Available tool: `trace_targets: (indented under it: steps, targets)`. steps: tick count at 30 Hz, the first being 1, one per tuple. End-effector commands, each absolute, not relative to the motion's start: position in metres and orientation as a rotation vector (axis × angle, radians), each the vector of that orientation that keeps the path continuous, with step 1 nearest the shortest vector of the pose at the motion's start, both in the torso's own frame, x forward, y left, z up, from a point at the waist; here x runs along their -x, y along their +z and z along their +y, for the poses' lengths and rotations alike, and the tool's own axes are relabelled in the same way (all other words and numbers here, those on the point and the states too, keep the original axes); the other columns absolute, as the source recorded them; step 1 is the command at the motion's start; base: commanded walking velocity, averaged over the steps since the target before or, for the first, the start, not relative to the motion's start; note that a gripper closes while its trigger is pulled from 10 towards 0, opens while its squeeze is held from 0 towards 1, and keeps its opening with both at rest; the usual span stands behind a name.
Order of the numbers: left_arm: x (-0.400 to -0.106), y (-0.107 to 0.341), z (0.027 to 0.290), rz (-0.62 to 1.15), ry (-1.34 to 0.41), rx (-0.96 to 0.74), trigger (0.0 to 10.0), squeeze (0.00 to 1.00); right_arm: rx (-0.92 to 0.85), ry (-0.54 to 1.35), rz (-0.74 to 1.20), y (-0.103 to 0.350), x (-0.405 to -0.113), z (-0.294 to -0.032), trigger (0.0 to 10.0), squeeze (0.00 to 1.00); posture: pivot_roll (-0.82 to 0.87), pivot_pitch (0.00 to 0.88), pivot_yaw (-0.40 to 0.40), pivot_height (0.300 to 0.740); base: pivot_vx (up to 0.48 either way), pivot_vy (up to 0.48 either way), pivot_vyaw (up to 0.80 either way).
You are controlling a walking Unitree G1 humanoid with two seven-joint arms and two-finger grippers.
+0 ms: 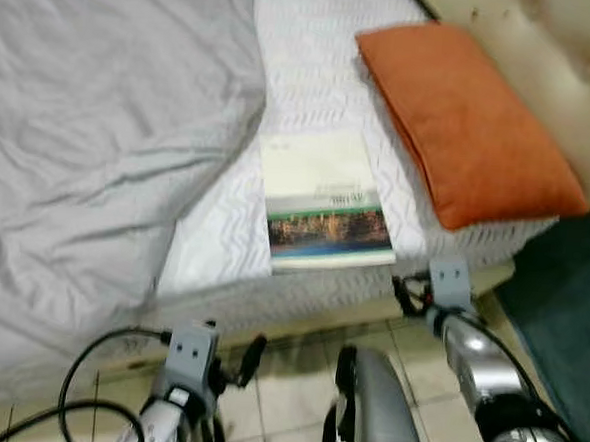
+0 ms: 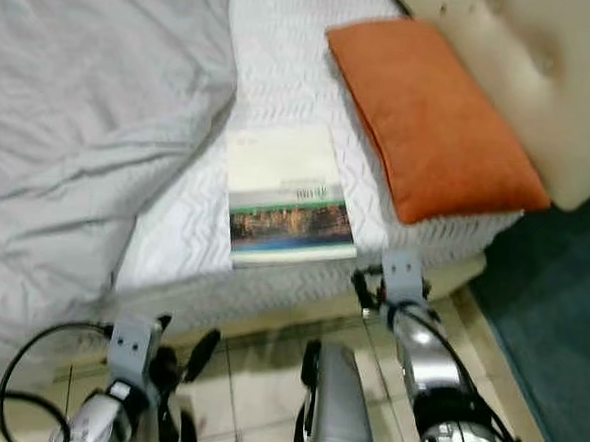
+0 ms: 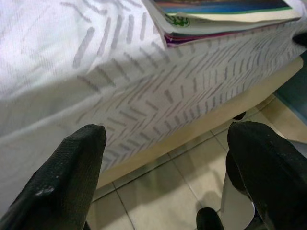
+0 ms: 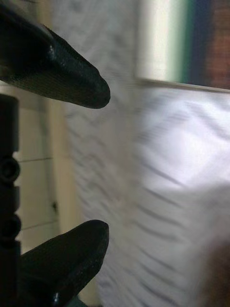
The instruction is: Clean up the room
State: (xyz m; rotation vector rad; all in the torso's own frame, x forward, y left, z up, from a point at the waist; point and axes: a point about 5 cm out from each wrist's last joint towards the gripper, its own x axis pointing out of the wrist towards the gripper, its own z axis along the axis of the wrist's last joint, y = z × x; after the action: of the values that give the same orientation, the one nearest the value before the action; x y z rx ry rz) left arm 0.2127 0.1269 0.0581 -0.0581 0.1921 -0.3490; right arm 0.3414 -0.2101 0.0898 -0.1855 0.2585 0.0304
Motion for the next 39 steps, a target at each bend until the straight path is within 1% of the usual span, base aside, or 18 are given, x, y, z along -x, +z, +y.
trace_targets:
  steps: [1,6,10,16,21,25,29,31,34,38,39]
  targets:
    - [-0.209,0.053,0.127,0.216,-0.352,0.051,10.0,0.00,0.132,0.024,0.265,0.097,-0.339,-0.215,10.0,0.00,-0.02,0.269,-0.044,0.570,0.000,0.000,0.00]
    - [-0.211,0.052,0.125,0.217,-0.364,0.055,10.0,0.00,0.082,0.031,0.209,0.123,-0.353,-0.215,10.0,0.00,-0.03,0.257,-0.038,0.570,0.000,0.000,0.00]
    - [-0.214,0.052,0.124,0.214,-0.366,0.056,10.0,0.00,0.093,0.031,0.204,0.134,-0.365,-0.215,10.0,0.00,-0.03,0.249,-0.038,0.570,0.000,0.000,0.00]
    - [-0.216,0.053,0.123,0.209,-0.361,0.062,10.0,0.00,0.148,0.026,0.211,0.137,-0.378,-0.212,10.0,0.00,-0.01,0.245,-0.041,0.570,0.000,0.000,0.00]
    - [-0.217,0.052,0.123,0.209,-0.355,0.064,10.0,0.00,0.169,0.022,0.220,0.137,-0.382,-0.211,10.0,0.00,-0.01,0.244,-0.044,0.570,0.000,0.000,0.00]
    - [-0.219,0.052,0.123,0.205,-0.343,0.068,10.0,0.00,0.264,-0.020,0.165,0.148,-0.388,-0.216,10.0,0.00,-0.01,0.242,-0.047,0.570,0.000,0.000,0.00]
    - [-0.221,0.052,0.123,0.202,-0.342,0.069,10.0,0.00,0.316,-0.048,0.112,0.158,-0.391,-0.220,10.0,0.00,-0.01,0.239,-0.048,0.570,0.000,0.000,0.00]
    - [-0.222,0.052,0.122,0.198,-0.344,0.064,10.0,0.00,0.289,-0.049,0.078,0.163,-0.391,-0.222,10.0,0.00,-0.01,0.233,-0.051,0.570,0.000,0.000,0.00]
    - [-0.224,0.053,0.123,0.192,-0.343,0.055,10.0,0.00,0.236,-0.013,0.066,0.159,-0.387,-0.219,10.0,0.00,-0.02,0.230,-0.052,0.570,0.000,0.000,0.00]
    - [-0.228,0.054,0.123,0.179,-0.341,0.043,10.0,0.00,0.200,0.033,0.033,0.149,-0.377,-0.212,10.0,0.00,-0.03,0.220,-0.050,0.570,0.000,0.000,0.00]
    - [-0.230,0.055,0.123,0.175,-0.341,0.040,10.0,0.00,0.168,0.054,0.026,0.143,-0.371,-0.209,10.0,0.00,-0.04,0.214,-0.046,0.570,0.000,0.000,0.00]
